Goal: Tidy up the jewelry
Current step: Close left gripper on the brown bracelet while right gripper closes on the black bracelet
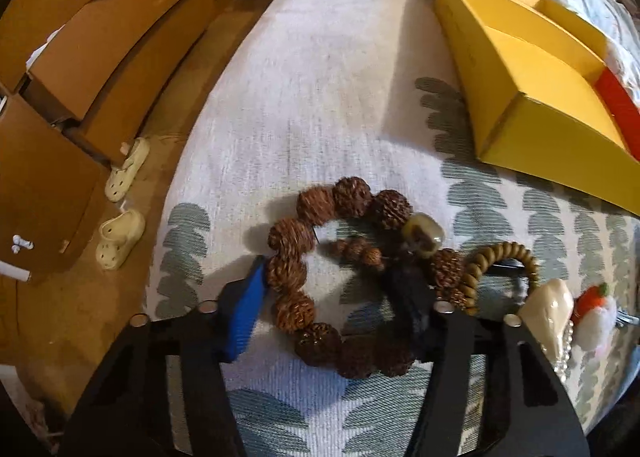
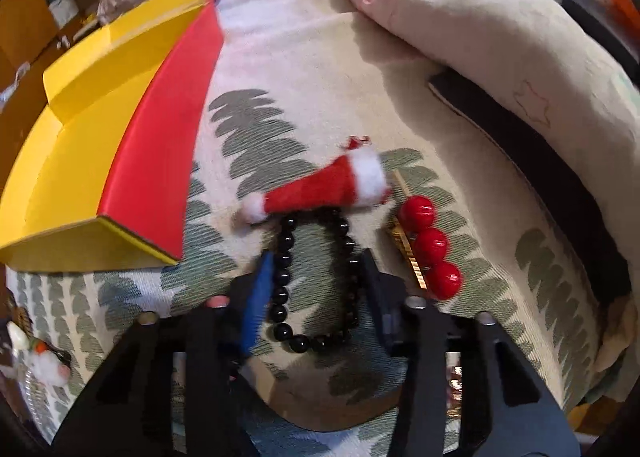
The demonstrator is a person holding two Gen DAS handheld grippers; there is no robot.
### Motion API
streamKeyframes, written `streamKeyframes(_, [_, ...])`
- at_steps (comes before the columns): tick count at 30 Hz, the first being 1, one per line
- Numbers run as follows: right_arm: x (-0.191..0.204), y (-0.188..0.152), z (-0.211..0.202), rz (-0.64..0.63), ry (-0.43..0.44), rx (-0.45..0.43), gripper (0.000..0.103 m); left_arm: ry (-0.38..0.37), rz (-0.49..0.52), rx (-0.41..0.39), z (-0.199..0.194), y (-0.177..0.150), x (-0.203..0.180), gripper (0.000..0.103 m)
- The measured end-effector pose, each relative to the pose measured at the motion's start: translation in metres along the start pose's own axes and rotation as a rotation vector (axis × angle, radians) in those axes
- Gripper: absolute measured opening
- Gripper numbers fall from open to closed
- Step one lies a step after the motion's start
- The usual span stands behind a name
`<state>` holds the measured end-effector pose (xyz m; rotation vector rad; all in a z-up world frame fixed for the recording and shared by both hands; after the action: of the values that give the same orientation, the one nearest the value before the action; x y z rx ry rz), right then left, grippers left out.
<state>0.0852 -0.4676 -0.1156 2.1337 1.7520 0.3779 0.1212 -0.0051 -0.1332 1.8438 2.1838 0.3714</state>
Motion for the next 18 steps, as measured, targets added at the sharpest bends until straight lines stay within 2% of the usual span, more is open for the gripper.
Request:
streamKeyframes(2, [-0.006, -0.002, -0.002, 0.021, 0.029, -0.003, 0.034, -0.004, 0.01, -0.004, -0.002, -0.001, -0.003, 0.051])
streamKeyframes(6, [-0.011, -0.004, -0.006, 0.055, 0.06, -0.009, 0.028, -0.017, 0.028, -0.017, -0.006, -0.002, -0.007, 0.036])
streamKeyframes(11, [-0.013, -0.006, -0.014, 0.084, 0.102, -0.029, 0.022, -0.05, 0.012, -0.016, -0.01, -0.002, -0.003, 0.022])
streamKeyframes(13, [-0.014, -0.005, -0.021, 0.086, 0.098, -0.049, 0.021, -0.057, 0.008, -0.02, -0.012, -0.003, -0.003, 0.021])
streamKeyframes(15, [-0.014, -0.005, -0.028, 0.093, 0.12, -0.069, 0.012, -0.07, 0.002, -0.025, -0.015, -0.003, -0.003, 0.02])
streamKeyframes(18, [-0.013, -0.004, -0.035, 0.088, 0.13, -0.09, 0.011, -0.096, -0.004, -0.041, -0.02, -0.001, -0.004, 0.02])
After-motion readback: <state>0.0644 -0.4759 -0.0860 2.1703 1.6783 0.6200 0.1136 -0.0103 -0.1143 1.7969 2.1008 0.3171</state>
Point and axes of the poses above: each gripper's, at about its wrist camera, not at the fingertips, and z roughly the way its jaws point, x to its left, y to its top, the point moved 7 cm from there along z, roughly the way its jaws point, and after that the axes turned 10 degrees about -z, right-handed, at the moved point
